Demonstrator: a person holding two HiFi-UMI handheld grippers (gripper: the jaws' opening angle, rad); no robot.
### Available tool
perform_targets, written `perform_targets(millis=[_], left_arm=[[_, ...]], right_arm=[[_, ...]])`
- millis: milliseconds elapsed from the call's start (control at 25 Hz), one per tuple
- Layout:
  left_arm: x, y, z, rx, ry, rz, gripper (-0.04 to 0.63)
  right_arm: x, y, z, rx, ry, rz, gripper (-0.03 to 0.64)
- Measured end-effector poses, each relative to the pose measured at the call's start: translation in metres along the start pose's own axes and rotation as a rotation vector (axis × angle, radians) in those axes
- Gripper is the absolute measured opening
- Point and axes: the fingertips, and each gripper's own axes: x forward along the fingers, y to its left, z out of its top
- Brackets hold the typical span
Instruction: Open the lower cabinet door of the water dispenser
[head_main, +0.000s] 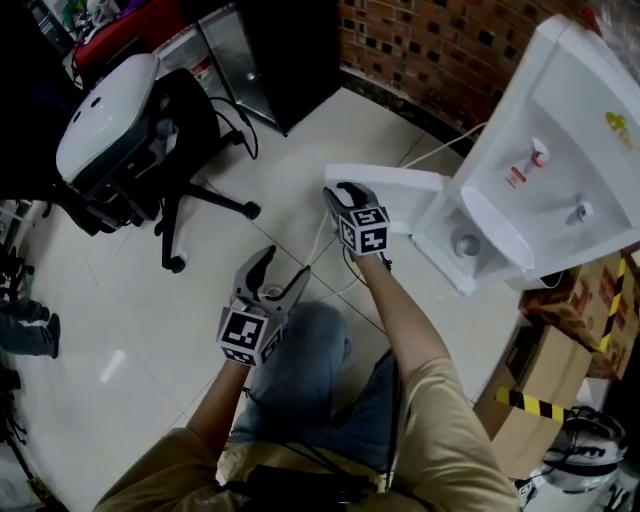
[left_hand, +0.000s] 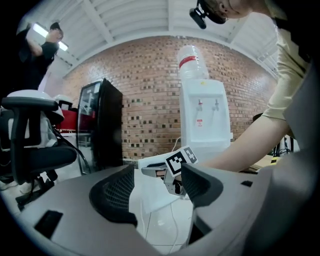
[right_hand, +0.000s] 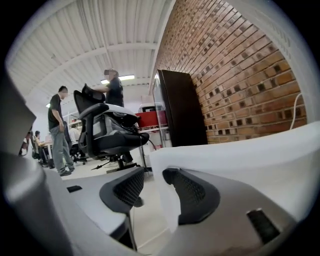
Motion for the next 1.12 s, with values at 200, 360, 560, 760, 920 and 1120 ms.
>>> perform_targets(millis=[200, 360, 560, 760, 920, 1120], left_arm=[[0.018, -0.037, 0.025, 0.02, 0.048, -0.149, 0.279], [0.016, -0.081, 0.079, -0.022, 0.101, -0.291, 0.279], [0.002, -0.107, 0.172, -0.07, 0.134, -0.351, 0.279], [-0.026, -0.126, 0.271, -0.19, 0.182, -0.384, 0.279], [-0.059, -0.128, 0.34, -0.205, 0.223, -0.395, 0.279], [-0.089, -0.149, 0.435, -0.163, 0.165, -0.462, 0.279]], right_arm=[[-0.072, 0.011, 0.02, 0.084, -0.015, 0.014, 0.23], [-0.18, 0.009, 0.044, 0.167, 0.021, -0.094, 0.23], [-0.3, 0.029, 0.101, 0.21, 0.084, -0.188, 0.229], [-0.409, 0.063, 0.197, 0.072, 0.134, -0.28, 0.229], [-0.491, 0.101, 0.294, 0.061, 0.084, -0.429, 0.229], [-0.574, 0.136, 0.388, 0.127, -0.062, -0.606, 0.229]])
